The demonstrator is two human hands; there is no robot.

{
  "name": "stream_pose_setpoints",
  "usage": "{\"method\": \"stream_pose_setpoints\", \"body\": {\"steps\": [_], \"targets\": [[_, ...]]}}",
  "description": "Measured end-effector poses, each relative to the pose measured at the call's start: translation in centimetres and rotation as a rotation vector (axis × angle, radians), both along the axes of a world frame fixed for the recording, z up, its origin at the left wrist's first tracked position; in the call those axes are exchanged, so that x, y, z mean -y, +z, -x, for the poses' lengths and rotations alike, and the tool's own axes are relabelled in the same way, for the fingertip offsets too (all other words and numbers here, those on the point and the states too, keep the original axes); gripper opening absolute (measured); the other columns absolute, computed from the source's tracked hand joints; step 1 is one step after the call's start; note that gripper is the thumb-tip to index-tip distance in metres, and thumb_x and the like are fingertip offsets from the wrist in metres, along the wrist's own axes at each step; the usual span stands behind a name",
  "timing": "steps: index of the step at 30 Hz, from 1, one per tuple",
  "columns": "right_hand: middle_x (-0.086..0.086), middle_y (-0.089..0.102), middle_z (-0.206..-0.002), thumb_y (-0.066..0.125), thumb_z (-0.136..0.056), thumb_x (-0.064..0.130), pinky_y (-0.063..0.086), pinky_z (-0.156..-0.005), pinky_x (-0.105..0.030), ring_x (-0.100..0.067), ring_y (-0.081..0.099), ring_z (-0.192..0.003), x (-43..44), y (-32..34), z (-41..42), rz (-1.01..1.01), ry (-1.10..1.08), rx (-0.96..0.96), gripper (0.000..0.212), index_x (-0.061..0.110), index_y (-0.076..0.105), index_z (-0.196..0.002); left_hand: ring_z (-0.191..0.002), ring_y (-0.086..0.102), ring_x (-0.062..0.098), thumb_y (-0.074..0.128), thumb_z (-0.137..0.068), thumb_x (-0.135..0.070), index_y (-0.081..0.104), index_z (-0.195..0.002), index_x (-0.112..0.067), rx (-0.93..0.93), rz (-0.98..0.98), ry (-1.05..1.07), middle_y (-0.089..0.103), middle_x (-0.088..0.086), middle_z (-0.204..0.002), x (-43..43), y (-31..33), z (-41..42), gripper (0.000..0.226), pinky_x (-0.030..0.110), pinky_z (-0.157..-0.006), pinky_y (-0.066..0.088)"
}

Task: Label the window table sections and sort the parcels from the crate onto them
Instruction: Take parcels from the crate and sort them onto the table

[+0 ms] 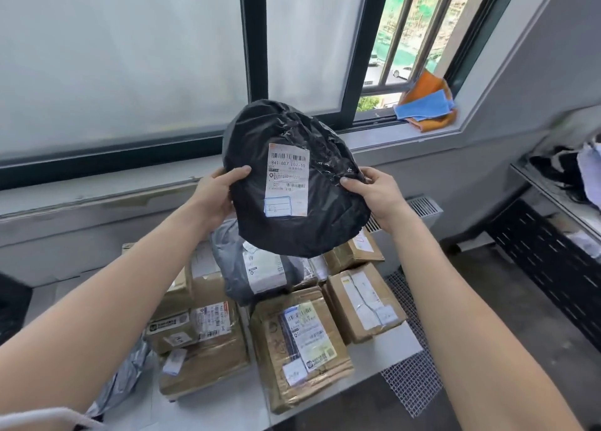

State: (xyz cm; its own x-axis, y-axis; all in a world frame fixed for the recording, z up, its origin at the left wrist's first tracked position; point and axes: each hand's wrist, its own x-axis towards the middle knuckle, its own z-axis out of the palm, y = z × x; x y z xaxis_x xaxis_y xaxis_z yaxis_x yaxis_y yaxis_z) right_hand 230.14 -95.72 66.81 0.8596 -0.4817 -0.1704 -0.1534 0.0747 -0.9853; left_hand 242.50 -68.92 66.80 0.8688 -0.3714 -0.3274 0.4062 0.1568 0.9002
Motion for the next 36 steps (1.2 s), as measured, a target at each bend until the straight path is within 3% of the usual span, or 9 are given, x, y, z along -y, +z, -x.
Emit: {"method": "stream_pose_setpoints", "body": {"steps": [6,9,12,16,20,25,28,33,36], "targets": [[-0.01,0.074,-0.108,0.079,-0.082,0.01,0.058,-0.086,-0.036,-0.024,0.071,-0.094,-0.6,0.4,0.8,0.022,-0.074,0.005,0.032,0.01,0.067,-0.112,-0.075,0.069,0.015,0.07,-0.087,-0.013,0.066,-0.116,-0.013,0.006,-0.032,-0.015,0.073,0.004,-0.098,-0.7,0.6,0.7,0.029,0.031,-0.069,0.056],[-0.006,0.072,-0.106,0.079,-0.082,0.011,0.058,-0.079,-0.03,-0.02,0.07,-0.09,-1.6,0.8,1.9,0.038,-0.17,0.037,0.032,0.013,0.065,-0.111,-0.069,0.069,0.011,0.069,-0.088,-0.013,0.066,-0.116,-0.011,0.028,-0.05,-0.04,0.072,0.003,-0.095,-1.1,1.3,1.5,0.028,0.026,-0.061,0.057],[-0.002,0.072,-0.103,0.078,-0.083,0.013,0.056,-0.069,-0.022,-0.015,0.07,-0.088,-3.0,1.8,2.8,0.071,-0.177,0.049,0.033,0.014,0.063,-0.112,-0.07,0.069,0.011,0.068,-0.089,-0.012,0.066,-0.115,-0.011,0.032,-0.039,-0.03,0.073,0.002,-0.096,-2.2,2.0,2.2,0.026,0.027,-0.063,0.058],[-0.003,0.072,-0.103,0.079,-0.083,0.013,0.058,-0.075,-0.025,-0.017,0.07,-0.09,-5.5,4.2,3.0,0.11,-0.19,0.102,0.03,0.016,0.064,-0.109,-0.076,0.07,0.012,0.07,-0.088,-0.013,0.065,-0.115,-0.013,0.061,-0.026,-0.014,0.073,0.001,-0.1,-4.7,3.1,2.7,0.027,0.032,-0.072,0.059],[-0.003,0.072,-0.102,0.078,-0.084,0.015,0.057,-0.066,-0.019,-0.014,0.07,-0.086,-8.6,5.8,2.0,0.107,-0.142,0.149,0.031,0.014,0.064,-0.112,-0.077,0.072,0.012,0.072,-0.086,-0.015,0.068,-0.105,-0.015,0.106,-0.03,0.04,0.076,-0.003,-0.094,-8.3,4.5,2.4,0.02,0.032,-0.067,0.058],[-0.001,0.071,-0.104,0.078,-0.083,0.019,0.054,-0.073,-0.021,-0.013,0.069,-0.09,-12.1,7.1,0.2,0.161,-0.106,0.181,0.034,0.018,0.064,-0.114,-0.078,0.067,0.018,0.071,-0.086,-0.009,0.066,-0.111,-0.009,0.126,-0.021,0.143,0.073,0.002,-0.095,-12.8,6.1,1.7,0.025,0.035,-0.069,0.057],[0.002,0.071,-0.104,0.078,-0.081,0.024,0.055,-0.076,-0.023,-0.012,0.069,-0.093,-13.2,8.2,-0.7,0.207,-0.102,0.193,0.033,0.022,0.066,-0.112,-0.083,0.067,0.021,0.072,-0.086,-0.009,0.067,-0.098,-0.012,0.134,-0.021,0.167,0.071,0.005,-0.097,-14.2,7.0,1.4,0.013,0.04,-0.076,0.059],[0.0,0.069,-0.107,0.078,-0.081,0.023,0.056,-0.078,-0.025,-0.015,0.068,-0.097,-13.0,10.0,-1.2,0.205,-0.135,0.225,0.024,0.029,0.065,-0.101,-0.081,0.068,0.017,0.072,-0.087,-0.013,0.067,-0.096,-0.015,0.15,-0.03,0.16,0.072,0.001,-0.092,-13.9,8.5,1.3,0.01,0.034,-0.067,0.058],[0.003,0.069,-0.105,0.078,-0.082,0.023,0.056,-0.071,-0.021,-0.012,0.067,-0.095,-11.3,10.8,-1.5,0.185,-0.149,0.235,0.025,0.029,0.065,-0.103,-0.078,0.07,0.016,0.072,-0.087,-0.013,0.067,-0.101,-0.014,0.152,-0.033,0.163,0.073,0.001,-0.091,-12.4,9.2,1.5,0.015,0.032,-0.064,0.059]]}}
